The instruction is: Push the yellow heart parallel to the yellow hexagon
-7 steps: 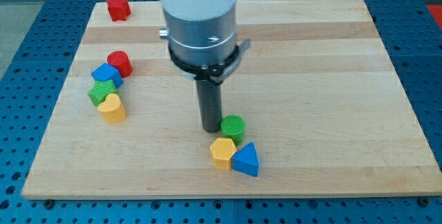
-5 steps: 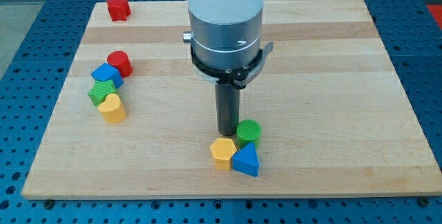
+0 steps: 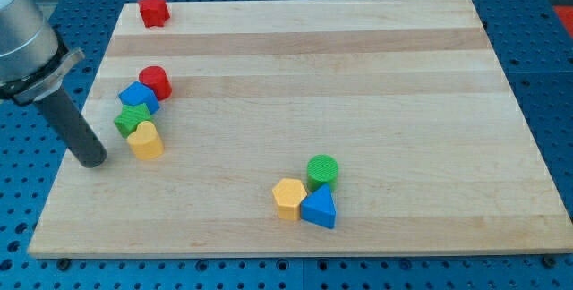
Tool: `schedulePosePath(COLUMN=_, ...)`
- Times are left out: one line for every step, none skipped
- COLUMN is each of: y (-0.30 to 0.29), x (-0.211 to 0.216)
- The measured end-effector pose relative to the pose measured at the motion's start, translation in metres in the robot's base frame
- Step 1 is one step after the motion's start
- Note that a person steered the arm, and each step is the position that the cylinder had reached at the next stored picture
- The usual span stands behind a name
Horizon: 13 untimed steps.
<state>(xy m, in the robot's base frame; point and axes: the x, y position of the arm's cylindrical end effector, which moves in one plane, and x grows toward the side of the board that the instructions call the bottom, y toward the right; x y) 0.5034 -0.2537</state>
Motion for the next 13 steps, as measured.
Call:
schedulePosePath(y=0.011, x=-0.017)
schedulePosePath(y=0.031, x=-0.027)
schedulePosePath(y=0.064, x=-0.027)
schedulePosePath(y=0.090, x=-0.027)
schedulePosePath(y=0.106, x=-0.015)
schedulePosePath(y=0.107, x=-0.002)
schedulePosePath(y=0.097, x=0.004)
schedulePosePath(y=0.100, x=0.012)
schedulePosePath(y=0.120, x=0.017)
schedulePosePath(y=0.145, x=0.019)
schedulePosePath(y=0.162, x=0.019)
schedulePosePath(y=0.173, x=0.033)
schedulePosePath(y=0.173, x=0.038)
